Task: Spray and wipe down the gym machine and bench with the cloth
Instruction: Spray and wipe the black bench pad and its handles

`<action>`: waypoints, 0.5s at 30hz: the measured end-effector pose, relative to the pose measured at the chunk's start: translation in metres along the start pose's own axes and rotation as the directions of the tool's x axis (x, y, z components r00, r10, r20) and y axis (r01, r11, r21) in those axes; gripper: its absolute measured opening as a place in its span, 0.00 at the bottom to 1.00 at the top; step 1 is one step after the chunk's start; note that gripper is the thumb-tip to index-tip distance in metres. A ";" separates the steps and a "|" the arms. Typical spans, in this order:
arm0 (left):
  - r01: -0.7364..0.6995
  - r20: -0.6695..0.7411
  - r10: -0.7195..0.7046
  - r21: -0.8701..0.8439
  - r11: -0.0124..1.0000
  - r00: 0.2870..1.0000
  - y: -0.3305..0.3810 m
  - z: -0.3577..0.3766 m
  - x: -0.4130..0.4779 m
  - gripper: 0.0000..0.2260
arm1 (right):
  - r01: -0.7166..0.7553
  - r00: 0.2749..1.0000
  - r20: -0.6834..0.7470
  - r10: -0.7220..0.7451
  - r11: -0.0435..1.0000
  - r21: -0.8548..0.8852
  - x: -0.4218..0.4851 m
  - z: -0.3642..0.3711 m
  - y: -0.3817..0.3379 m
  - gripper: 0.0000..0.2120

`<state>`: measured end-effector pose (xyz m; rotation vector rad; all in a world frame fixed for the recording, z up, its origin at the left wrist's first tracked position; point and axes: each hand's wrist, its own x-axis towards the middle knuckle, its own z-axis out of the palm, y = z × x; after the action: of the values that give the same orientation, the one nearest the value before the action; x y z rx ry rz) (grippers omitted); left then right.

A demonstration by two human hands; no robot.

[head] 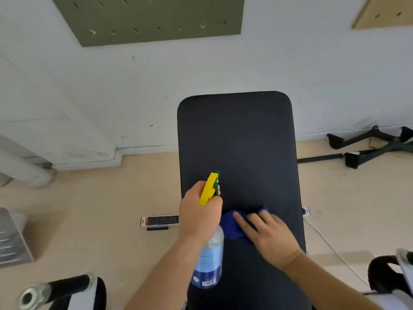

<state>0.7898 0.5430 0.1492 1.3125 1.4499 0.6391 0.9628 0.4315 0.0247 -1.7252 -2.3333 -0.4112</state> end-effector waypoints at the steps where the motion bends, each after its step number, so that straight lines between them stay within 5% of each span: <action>1: 0.004 -0.013 -0.004 0.004 1.000 1.000 -0.003 -0.001 0.000 0.09 | 0.020 1.000 -0.015 -0.020 1.000 -0.018 0.015 -0.001 0.013 0.27; 4: 0.024 -0.052 -0.023 0.020 1.000 0.998 -0.011 0.002 -0.001 0.08 | -0.020 0.995 -0.102 0.011 0.996 -0.081 0.079 -0.009 0.053 0.22; 10: 0.112 -0.079 -0.119 -0.097 0.989 0.990 -0.011 0.010 -0.008 0.17 | -0.410 0.898 -0.175 0.403 0.912 0.000 0.175 -0.023 0.094 0.21; 15: 0.138 -0.121 -0.143 -0.044 0.989 0.982 -0.025 -0.006 -0.014 0.16 | -0.287 0.942 -0.169 0.289 0.957 0.039 0.094 -0.007 0.043 0.22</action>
<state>0.7727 0.5252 0.1333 1.1481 1.6088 0.6591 0.9767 0.5254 0.0661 -1.9032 -1.9225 -0.4690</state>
